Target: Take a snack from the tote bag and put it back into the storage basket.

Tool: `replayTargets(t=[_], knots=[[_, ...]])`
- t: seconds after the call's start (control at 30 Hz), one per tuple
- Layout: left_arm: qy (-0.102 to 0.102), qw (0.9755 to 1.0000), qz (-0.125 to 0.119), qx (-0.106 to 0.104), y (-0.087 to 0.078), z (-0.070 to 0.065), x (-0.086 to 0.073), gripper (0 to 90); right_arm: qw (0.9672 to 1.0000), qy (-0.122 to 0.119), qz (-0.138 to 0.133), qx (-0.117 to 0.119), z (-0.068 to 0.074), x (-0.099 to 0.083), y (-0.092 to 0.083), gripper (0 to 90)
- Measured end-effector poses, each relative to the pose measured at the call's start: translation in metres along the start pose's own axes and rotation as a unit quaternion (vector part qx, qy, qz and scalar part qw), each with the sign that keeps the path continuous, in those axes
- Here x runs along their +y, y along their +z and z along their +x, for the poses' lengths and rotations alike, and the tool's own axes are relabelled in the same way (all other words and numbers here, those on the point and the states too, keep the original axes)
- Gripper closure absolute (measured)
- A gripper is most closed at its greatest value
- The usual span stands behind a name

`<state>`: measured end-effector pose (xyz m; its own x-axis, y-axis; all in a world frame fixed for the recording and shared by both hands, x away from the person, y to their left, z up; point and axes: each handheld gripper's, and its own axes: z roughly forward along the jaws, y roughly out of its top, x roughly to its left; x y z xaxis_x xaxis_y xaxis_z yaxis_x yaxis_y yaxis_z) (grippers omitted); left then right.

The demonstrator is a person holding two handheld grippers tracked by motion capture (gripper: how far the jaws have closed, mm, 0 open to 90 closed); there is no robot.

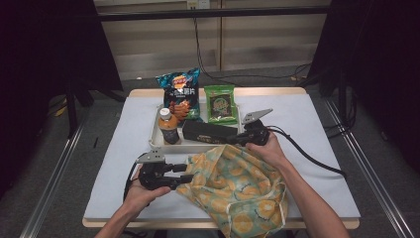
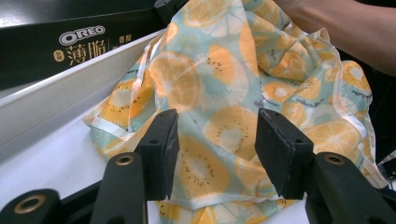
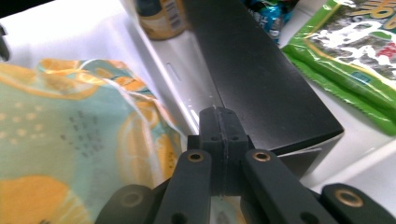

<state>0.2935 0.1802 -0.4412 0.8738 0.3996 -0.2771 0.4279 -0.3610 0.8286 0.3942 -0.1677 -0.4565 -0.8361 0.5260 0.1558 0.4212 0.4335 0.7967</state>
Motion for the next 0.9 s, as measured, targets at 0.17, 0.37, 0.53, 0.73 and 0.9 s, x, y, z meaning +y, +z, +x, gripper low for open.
replayTargets(t=[0.17,0.37,0.53,0.73,0.9], knots=[[0.0,1.0,-0.001,0.003,-0.001,0.0,0.0,49.2,1.0,0.006,-0.001,-0.006,-0.005,0.001,0.0,90.0],[0.002,1.0,-0.001,0.005,-0.002,0.001,0.0,48.5,0.9997,0.015,-0.006,-0.019,-0.012,0.001,0.0,90.0],[0.002,0.9999,-0.001,0.011,-0.003,0.002,-0.001,47.2,0.9997,0.015,-0.01,-0.016,-0.012,0.001,0.001,90.0],[0.004,0.9999,-0.003,0.015,-0.006,0.001,-0.004,46.0,0.9999,0.008,-0.013,-0.006,-0.007,0.002,-0.004,90.0],[0.005,0.9998,-0.005,0.019,-0.009,0.0,-0.005,46.0,0.9995,0.006,-0.027,-0.013,-0.003,0.006,-0.018,88.7]])
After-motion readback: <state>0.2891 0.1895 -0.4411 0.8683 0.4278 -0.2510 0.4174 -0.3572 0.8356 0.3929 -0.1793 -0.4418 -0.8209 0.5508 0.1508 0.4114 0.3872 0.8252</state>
